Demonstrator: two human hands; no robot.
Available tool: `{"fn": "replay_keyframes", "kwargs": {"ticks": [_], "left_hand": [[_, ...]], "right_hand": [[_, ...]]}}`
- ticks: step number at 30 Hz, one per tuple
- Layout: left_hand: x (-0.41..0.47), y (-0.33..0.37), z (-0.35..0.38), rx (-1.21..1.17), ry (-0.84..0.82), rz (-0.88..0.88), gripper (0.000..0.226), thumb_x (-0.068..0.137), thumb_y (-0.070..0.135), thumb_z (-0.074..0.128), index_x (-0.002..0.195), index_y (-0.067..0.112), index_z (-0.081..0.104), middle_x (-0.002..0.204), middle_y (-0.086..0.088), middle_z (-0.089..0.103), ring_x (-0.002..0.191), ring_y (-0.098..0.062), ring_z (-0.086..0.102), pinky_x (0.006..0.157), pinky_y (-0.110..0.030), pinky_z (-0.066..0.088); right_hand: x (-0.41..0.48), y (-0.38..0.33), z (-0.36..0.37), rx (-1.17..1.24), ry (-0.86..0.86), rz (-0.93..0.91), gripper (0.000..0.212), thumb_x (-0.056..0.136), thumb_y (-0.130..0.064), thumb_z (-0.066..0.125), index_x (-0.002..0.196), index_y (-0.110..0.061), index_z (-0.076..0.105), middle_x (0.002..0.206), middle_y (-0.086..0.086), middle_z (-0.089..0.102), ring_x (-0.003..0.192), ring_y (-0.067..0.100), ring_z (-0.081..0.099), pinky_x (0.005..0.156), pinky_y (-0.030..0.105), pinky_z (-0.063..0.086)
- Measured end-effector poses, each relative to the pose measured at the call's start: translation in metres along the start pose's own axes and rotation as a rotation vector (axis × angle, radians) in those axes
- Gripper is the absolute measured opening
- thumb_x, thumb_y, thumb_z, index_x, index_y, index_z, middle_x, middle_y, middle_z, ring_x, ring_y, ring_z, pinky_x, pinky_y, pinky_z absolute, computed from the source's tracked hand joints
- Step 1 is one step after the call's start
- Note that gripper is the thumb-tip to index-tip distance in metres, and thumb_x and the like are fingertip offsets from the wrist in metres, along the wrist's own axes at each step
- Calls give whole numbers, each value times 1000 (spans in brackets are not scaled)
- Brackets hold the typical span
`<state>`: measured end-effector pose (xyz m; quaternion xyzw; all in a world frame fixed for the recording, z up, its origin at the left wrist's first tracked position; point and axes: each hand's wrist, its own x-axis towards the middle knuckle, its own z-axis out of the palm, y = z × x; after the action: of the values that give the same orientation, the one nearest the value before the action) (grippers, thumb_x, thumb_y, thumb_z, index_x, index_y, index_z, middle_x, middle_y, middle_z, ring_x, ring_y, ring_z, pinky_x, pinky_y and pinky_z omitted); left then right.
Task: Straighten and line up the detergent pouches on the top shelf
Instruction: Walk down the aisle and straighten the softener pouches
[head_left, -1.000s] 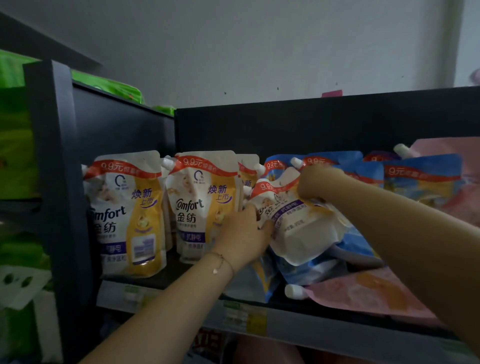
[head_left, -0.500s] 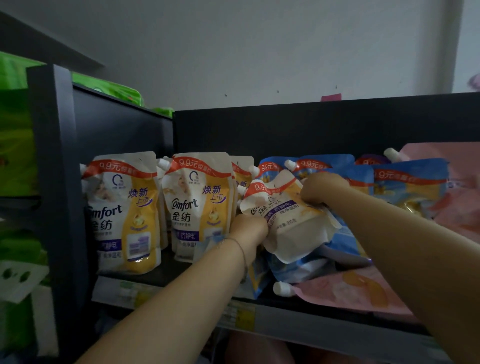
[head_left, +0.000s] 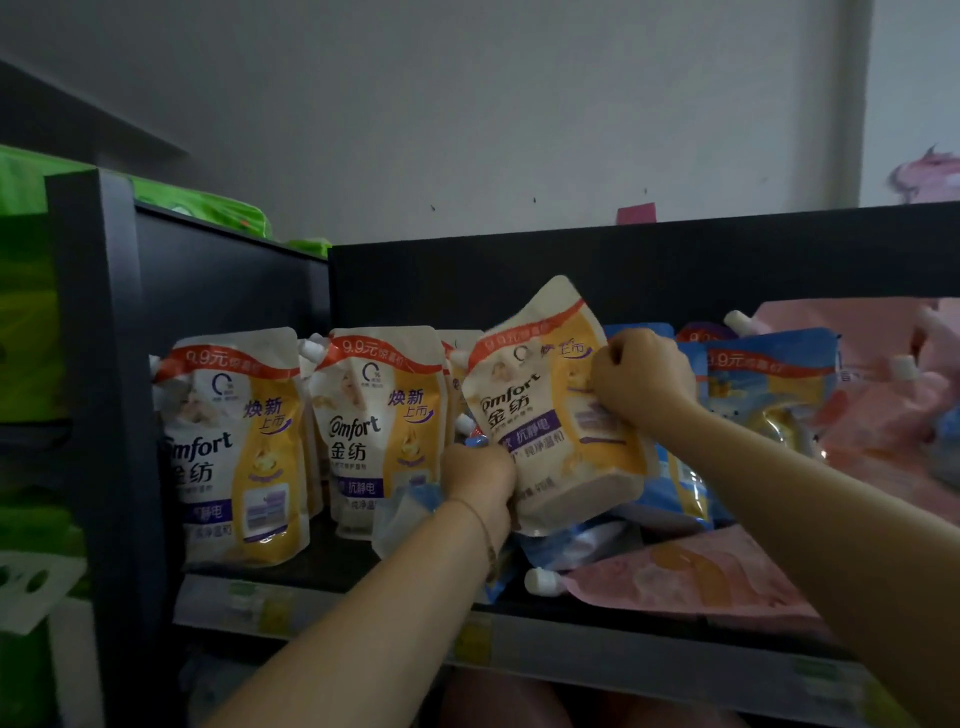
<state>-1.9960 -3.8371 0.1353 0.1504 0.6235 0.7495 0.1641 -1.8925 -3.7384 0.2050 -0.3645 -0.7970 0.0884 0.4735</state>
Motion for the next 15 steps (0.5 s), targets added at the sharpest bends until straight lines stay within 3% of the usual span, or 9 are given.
{"fn": "replay_keyframes", "kwargs": {"ticks": [2,7,11,15], "left_hand": [[1,6,-5,38,21,88,22,93,4,42,100,7,63,96,-8,67,84,-22,61,67,-32,50],[3,28,-31,191,94,381,21,96,13,45,90,10,65,88,-4,65,82,-20,59,70,-31,46],[4,52,-69,274,123,537,24,98,16,43,79,20,57,83,2,60,78,-13,56,70,-28,45],[22,67,-110,287,186,531,23,98,16,42,101,16,65,93,1,62,89,-19,58,77,-32,46]], "right_hand": [[-6,3,-4,8,50,-46,29,93,-24,45,68,-11,54,65,5,56,54,18,50,48,28,39],[-14,-1,-4,221,79,-72,28,94,-20,46,75,-5,59,71,11,62,67,29,61,66,47,55],[-24,-29,7,378,45,14,29,93,-14,46,72,3,57,70,14,59,65,26,55,64,42,51],[-34,-71,32,443,27,33,31,95,-15,47,69,-3,56,68,10,58,64,24,56,57,34,47]]}}
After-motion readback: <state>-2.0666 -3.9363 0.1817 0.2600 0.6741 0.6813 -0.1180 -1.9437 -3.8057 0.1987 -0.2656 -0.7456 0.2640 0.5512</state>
